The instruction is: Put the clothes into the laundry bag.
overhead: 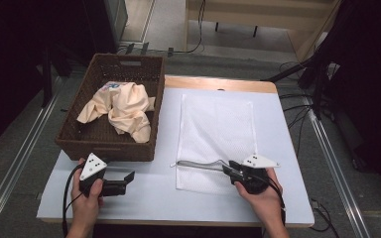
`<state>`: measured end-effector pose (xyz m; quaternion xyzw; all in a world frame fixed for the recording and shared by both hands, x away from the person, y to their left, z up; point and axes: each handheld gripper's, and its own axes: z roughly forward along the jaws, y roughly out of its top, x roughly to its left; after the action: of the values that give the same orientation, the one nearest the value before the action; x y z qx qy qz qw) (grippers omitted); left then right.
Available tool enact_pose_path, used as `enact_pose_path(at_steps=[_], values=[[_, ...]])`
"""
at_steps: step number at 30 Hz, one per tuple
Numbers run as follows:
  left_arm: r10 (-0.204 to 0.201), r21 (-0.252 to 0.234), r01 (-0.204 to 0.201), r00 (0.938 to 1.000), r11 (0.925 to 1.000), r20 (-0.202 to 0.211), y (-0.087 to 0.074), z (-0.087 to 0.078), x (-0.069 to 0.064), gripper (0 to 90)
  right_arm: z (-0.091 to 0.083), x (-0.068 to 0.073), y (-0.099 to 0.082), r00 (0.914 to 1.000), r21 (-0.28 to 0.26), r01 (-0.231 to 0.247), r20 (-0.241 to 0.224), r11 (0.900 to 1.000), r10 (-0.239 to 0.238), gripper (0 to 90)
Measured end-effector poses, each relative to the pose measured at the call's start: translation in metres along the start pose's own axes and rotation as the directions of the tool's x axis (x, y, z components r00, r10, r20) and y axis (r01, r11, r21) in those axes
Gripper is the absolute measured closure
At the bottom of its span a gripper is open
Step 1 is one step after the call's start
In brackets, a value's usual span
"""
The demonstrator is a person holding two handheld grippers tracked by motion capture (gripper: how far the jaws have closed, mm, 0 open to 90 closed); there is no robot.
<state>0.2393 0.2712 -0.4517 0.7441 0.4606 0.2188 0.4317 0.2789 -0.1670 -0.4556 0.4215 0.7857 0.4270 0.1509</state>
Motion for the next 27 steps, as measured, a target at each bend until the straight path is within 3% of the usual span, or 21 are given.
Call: enact_pose_path(at_steps=[2,3,6,8,10,14,16,17,18,19,20,21,22,25,27], values=[[0.003,0.002,-0.003,1.0000,1.0000,-0.009,0.000,0.001,-0.001,0.0,0.004,-0.002,0.004,0.9999,0.021,0.008,0.010,0.9998,-0.008,71.3],[0.008,0.001,-0.008,0.9999,1.0000,-0.012,0.000,0.001,-0.001,0.0,0.013,-0.006,0.011,0.9999,0.077,0.010,0.012,0.9970,-0.011,71.2],[0.007,0.005,-0.007,0.9998,1.0000,-0.017,-0.001,0.000,-0.001,0.0,0.025,-0.007,0.012,0.9996,0.135,0.018,0.020,0.9907,-0.021,69.9],[0.012,0.011,-0.012,0.9997,0.9999,-0.023,-0.001,0.000,0.000,0.0,0.030,-0.006,0.007,0.9985,0.138,0.023,0.045,0.9902,-0.029,68.3],[0.014,0.018,-0.014,0.9996,0.9997,-0.025,-0.002,0.000,0.000,0.0,0.035,-0.007,0.001,0.9977,0.137,-0.011,0.068,0.9905,0.001,69.0],[0.017,0.024,-0.017,0.9995,0.9996,-0.028,-0.002,0.001,0.002,0.0,0.034,-0.004,-0.002,0.9916,0.117,0.011,0.126,0.9931,-0.026,90.0],[0.016,0.024,-0.015,0.9994,0.9996,-0.031,-0.002,0.001,0.002,0.0,0.029,-0.004,0.002,0.9905,0.042,0.015,0.136,0.9990,-0.021,90.0],[0.016,0.024,-0.015,0.9994,0.9996,-0.031,-0.002,0.001,0.002,0.0,0.029,-0.004,0.002,0.9905,0.042,0.015,0.136,0.9990,-0.021,90.0],[0.016,0.014,-0.016,0.9991,0.9998,-0.040,-0.002,0.000,0.001,0.0,0.013,0.000,0.010,0.9897,-0.160,0.029,0.143,0.9867,-0.006,90.0],[0.020,0.006,-0.019,0.9989,0.9998,-0.042,-0.002,-0.001,0.001,0.0,0.006,0.002,0.013,0.9897,-0.224,0.043,0.143,0.9737,-0.011,90.0],[0.020,0.006,-0.019,0.9989,0.9998,-0.042,-0.002,-0.001,0.001,0.0,0.006,0.002,0.013,0.9897,-0.224,0.043,0.143,0.9737,-0.011,90.0],[0.019,-0.007,-0.019,0.9983,0.9998,-0.055,-0.001,-0.002,0.001,0.0,-0.004,0.005,0.020,0.9867,-0.304,0.073,0.160,0.9498,-0.025,90.0],[0.016,-0.015,-0.017,0.9982,0.9997,-0.057,-0.001,-0.002,0.002,0.0,-0.004,0.004,0.022,0.9847,-0.308,0.072,0.173,0.9487,-0.019,89.3],[0.004,-0.023,-0.005,0.9980,0.9997,-0.063,-0.002,-0.003,0.004,0.0,0.004,-0.005,0.017,0.9891,-0.273,0.005,0.143,0.9621,0.036,85.4],[-0.003,-0.026,0.001,0.9979,0.9997,-0.064,-0.002,-0.004,0.004,0.0,0.008,-0.007,0.013,0.9889,-0.242,-0.006,0.142,0.9702,0.042,82.4]])
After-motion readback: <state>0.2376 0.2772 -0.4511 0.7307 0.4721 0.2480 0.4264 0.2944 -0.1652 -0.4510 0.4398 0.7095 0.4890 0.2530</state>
